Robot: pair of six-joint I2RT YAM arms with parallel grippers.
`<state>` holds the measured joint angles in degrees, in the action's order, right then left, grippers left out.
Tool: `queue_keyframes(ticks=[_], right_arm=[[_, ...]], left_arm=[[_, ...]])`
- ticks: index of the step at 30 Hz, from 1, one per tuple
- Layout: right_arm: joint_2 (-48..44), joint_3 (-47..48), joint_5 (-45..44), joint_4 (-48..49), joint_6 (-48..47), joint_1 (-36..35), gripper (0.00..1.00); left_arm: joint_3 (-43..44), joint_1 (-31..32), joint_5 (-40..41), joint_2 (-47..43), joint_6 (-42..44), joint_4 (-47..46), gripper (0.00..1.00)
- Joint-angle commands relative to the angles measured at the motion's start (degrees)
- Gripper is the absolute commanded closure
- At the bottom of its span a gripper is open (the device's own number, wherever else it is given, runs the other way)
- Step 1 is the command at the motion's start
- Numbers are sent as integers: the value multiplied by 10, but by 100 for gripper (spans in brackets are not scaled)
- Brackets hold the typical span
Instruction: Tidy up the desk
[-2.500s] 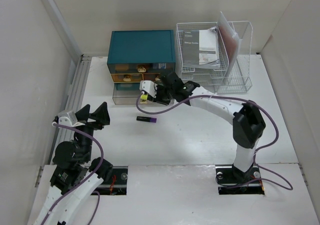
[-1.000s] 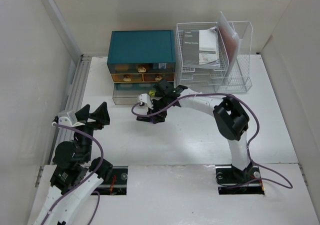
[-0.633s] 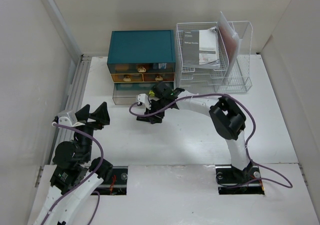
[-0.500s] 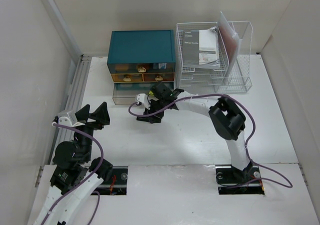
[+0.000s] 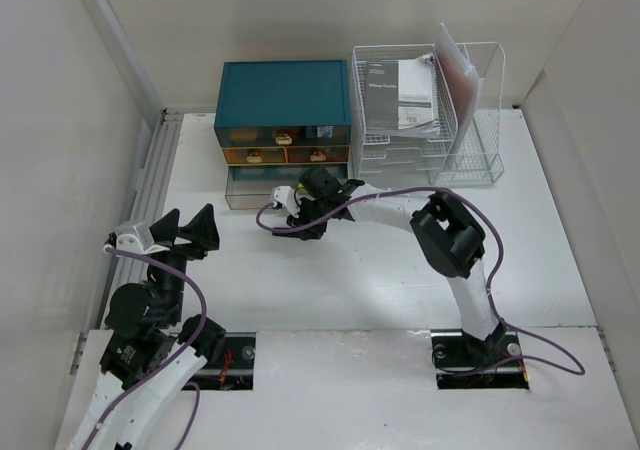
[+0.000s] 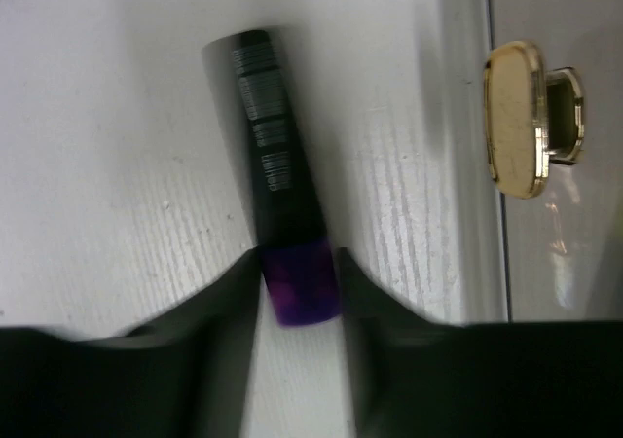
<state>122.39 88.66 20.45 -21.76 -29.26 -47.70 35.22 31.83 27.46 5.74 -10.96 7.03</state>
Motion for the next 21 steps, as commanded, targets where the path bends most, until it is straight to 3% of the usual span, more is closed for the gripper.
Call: queue_keyframes(ticks=[1,5,12,21], right_arm=[[18,13,1,-11,10,-4,74],[-13,13,29,-17,-9,-4,99],[-98,19,64,-15,-27,-4,100],[-189,-45,-90,87,-20,-4,100]], left_arm=[[-1,3,3,-8,9,-26,28],[-1,3,3,-8,9,-26,28],[-1,3,3,-8,9,-26,28],[-1,3,3,-8,9,-26,28]])
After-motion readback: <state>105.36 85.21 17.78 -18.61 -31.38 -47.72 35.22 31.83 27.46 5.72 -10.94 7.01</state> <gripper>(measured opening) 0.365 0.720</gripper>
